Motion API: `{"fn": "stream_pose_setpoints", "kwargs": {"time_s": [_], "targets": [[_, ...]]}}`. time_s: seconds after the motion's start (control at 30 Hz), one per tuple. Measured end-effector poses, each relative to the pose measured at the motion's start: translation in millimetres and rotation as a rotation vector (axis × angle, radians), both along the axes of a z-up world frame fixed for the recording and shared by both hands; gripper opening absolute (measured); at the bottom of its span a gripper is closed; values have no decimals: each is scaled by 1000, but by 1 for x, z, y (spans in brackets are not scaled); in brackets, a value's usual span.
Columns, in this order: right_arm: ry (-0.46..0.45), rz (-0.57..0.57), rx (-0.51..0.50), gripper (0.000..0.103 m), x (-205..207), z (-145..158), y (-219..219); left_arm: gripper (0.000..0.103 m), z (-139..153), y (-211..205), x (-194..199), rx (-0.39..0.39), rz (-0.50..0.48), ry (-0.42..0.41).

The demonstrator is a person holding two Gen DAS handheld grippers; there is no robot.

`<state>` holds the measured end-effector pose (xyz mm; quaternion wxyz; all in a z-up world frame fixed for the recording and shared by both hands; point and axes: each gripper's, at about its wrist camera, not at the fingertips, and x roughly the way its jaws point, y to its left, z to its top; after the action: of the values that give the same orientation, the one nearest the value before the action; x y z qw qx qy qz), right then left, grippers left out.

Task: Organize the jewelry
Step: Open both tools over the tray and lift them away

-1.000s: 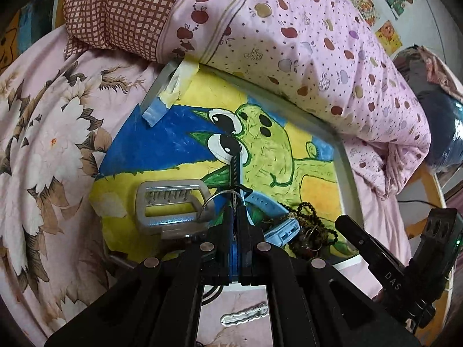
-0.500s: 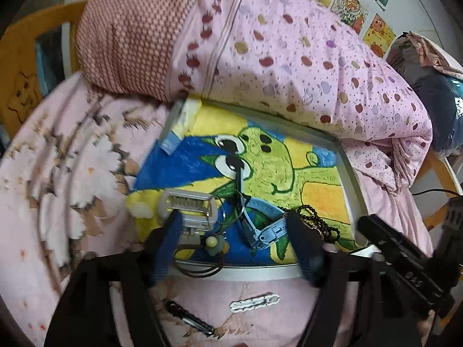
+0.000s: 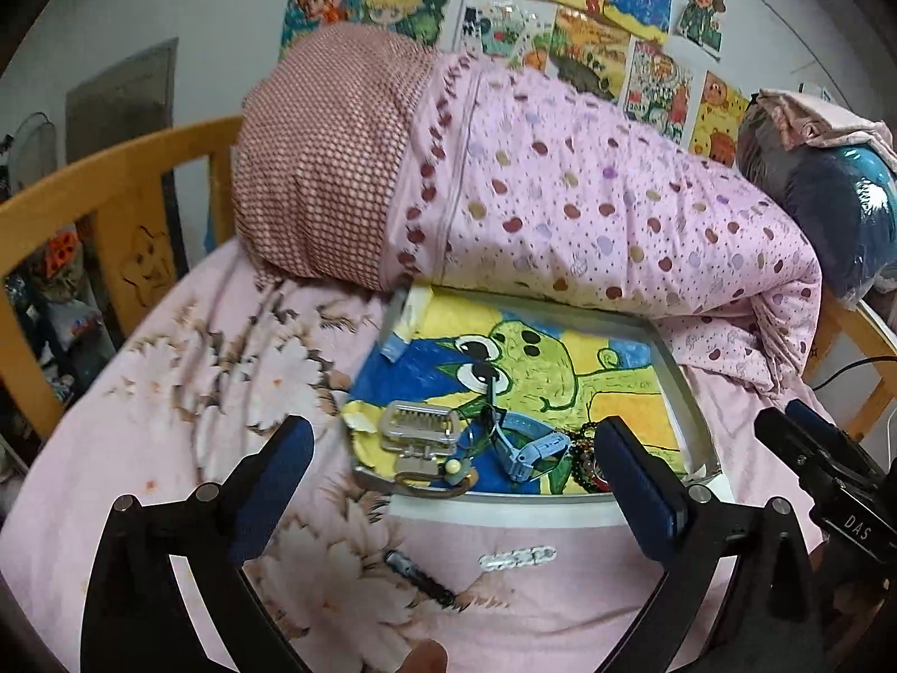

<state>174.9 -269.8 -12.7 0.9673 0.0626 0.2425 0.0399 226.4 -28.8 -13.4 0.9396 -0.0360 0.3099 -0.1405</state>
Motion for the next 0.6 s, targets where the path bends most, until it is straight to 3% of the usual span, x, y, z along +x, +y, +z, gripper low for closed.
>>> {"fn": "stream_pose_setpoints", "kwargs": {"time_s": [0.17, 0.3, 0.6], "targets": [[-24, 13, -16, 103, -26, 6, 6, 98, 8, 14, -27, 1, 32, -12], [-24, 15, -14, 103, -44, 7, 9, 98, 9, 22, -47, 19, 52, 1], [51, 50, -17, 103, -77, 2, 20, 101, 16, 44, -89, -15, 88, 20]]}}
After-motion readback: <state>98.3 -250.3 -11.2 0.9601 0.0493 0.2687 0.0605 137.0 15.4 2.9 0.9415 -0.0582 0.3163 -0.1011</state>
